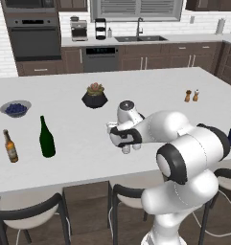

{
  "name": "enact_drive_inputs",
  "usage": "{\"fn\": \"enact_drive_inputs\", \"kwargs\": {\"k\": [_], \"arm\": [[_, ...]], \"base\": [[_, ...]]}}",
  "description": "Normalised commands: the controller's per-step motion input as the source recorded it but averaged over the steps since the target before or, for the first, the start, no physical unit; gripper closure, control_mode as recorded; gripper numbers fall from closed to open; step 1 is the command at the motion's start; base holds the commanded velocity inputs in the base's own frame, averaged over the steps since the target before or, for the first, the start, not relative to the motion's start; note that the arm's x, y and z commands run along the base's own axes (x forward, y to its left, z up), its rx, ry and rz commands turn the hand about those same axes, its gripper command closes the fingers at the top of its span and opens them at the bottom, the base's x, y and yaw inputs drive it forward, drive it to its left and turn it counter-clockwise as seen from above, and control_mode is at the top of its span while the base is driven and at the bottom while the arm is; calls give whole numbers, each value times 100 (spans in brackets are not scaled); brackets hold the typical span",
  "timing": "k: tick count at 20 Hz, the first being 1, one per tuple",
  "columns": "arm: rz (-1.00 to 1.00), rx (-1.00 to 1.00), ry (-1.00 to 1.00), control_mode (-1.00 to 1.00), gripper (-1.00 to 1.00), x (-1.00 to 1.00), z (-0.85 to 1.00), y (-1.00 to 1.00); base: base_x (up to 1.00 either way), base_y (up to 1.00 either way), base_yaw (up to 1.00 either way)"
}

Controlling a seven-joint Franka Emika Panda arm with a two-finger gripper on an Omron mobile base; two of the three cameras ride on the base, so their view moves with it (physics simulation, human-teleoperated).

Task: Move the plastic bottles in the middle to the plastics group, and the glass bottles in the middle to the glass group.

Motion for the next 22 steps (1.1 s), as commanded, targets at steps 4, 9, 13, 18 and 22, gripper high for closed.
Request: {"fn": "enact_drive_inputs", "kwargs": {"k": [4,9,13,18,22], "arm": [[0,0,0,-100,100,0,0,0],[-1,0,0,-100,100,-2,0,0],[0,0,-6,-100,100,-68,4,0],[0,0,-14,-100,100,-100,24,-1],[0,0,-8,-100,100,-92,32,-33]], "base": [[0,0,0],[0,0,0],[0,0,0],[0,0,0],[0,0,0]]}}
